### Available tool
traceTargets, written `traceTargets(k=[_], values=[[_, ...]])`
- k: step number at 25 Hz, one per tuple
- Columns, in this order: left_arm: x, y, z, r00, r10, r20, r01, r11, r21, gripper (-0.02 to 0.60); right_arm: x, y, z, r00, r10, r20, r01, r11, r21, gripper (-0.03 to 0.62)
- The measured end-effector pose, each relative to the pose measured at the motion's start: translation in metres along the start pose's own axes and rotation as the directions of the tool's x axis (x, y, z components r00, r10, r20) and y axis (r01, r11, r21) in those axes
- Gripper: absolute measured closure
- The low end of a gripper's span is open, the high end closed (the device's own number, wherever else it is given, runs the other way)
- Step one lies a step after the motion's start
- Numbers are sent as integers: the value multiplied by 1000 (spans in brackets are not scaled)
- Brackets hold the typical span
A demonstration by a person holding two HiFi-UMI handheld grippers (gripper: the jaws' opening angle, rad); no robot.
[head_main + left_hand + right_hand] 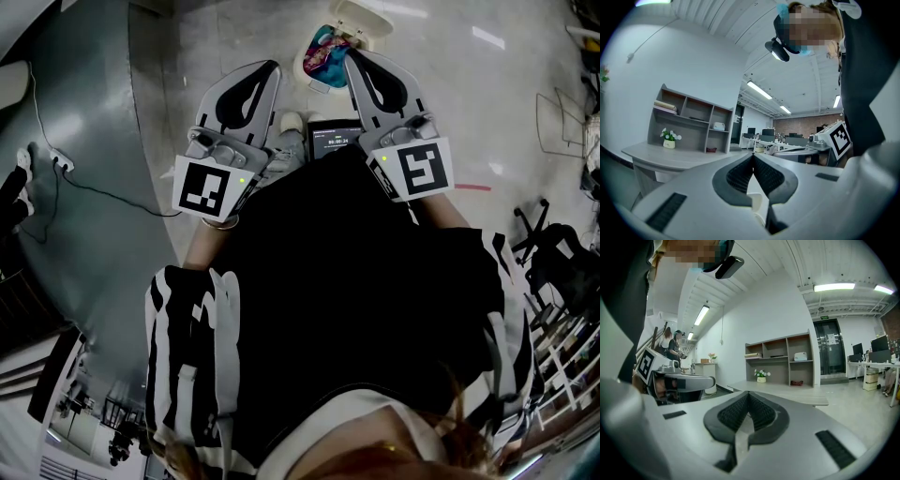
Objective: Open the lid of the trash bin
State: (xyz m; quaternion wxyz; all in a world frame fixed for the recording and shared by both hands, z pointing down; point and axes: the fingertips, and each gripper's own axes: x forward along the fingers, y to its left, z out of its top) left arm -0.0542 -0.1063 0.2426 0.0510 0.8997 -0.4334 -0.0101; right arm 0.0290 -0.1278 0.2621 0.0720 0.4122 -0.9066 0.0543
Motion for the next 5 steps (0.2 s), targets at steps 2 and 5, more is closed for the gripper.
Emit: traceTargets(k=[2,5], values=[[0,-2,0,1000,1,0,-1,1000,2,577,-2,-1,0,1000,1,1,-1,1000,0,589],[0,-5,0,1000,1,0,-1,1000,4,577,-5,-2,0,1000,2,6,-2,1000,-4,589]])
